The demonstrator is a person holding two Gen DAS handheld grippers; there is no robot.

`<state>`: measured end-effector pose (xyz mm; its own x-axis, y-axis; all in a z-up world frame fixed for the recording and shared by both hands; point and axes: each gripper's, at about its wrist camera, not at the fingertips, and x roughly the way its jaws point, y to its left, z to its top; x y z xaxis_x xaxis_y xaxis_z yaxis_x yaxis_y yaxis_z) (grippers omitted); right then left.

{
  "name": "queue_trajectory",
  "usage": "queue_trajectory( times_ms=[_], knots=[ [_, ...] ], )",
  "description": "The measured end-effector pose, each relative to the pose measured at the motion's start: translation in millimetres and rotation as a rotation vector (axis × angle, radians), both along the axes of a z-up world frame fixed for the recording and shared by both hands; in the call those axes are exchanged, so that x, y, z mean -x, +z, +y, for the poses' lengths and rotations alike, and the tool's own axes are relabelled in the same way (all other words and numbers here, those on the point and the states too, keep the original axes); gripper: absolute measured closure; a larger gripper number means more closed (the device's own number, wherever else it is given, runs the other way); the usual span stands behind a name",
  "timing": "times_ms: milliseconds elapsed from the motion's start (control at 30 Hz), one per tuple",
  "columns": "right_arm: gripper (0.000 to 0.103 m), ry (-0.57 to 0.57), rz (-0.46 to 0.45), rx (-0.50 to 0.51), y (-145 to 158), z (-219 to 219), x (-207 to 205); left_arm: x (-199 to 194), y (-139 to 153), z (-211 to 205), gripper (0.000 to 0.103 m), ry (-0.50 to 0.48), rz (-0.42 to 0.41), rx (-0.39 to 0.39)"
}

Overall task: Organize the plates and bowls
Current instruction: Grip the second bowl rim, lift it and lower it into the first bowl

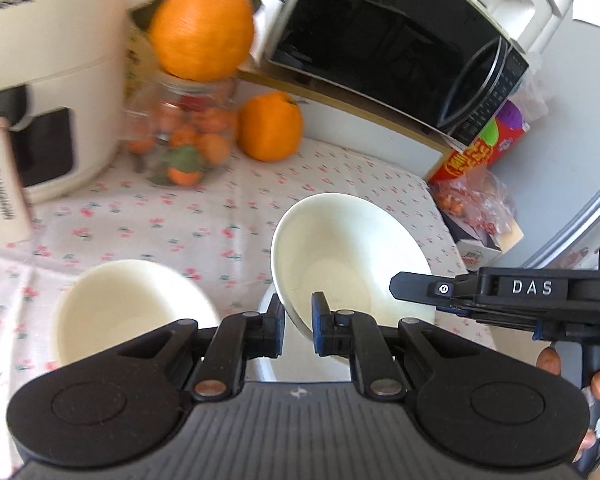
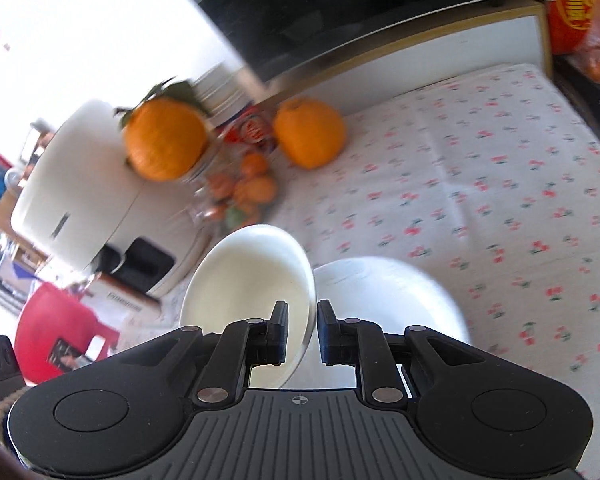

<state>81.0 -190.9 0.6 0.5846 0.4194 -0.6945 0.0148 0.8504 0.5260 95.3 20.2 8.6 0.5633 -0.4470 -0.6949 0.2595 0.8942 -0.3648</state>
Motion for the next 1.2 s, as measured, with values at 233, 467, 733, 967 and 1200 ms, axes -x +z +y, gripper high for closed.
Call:
queue_trajectory(
  times_ms=[233,467,733,967,1200],
  knots=[
    [0.086,0.093,0.002,-0.017,1,48,0,15,6,38,0.090,0.024,-0.042,-0.065],
    [0.086,0.200,0.024,0.022,-13,91,4,16,-9,70,0.090,0.070,0.006,-0.095],
    [0.086,0.221,0.038,0.061,-27,113,-6,14,-23,76,0.088,0.084,0.009,-0.182],
    [0.086,0.239,0.043,0.071,-34,117,-11,13,-27,76,0.087,0.078,-0.005,-0.232],
    [0.077,0.255,0.023,0.100,-35,118,-12,19,-28,73,0.065,0.064,-0.064,-0.279]
  ],
)
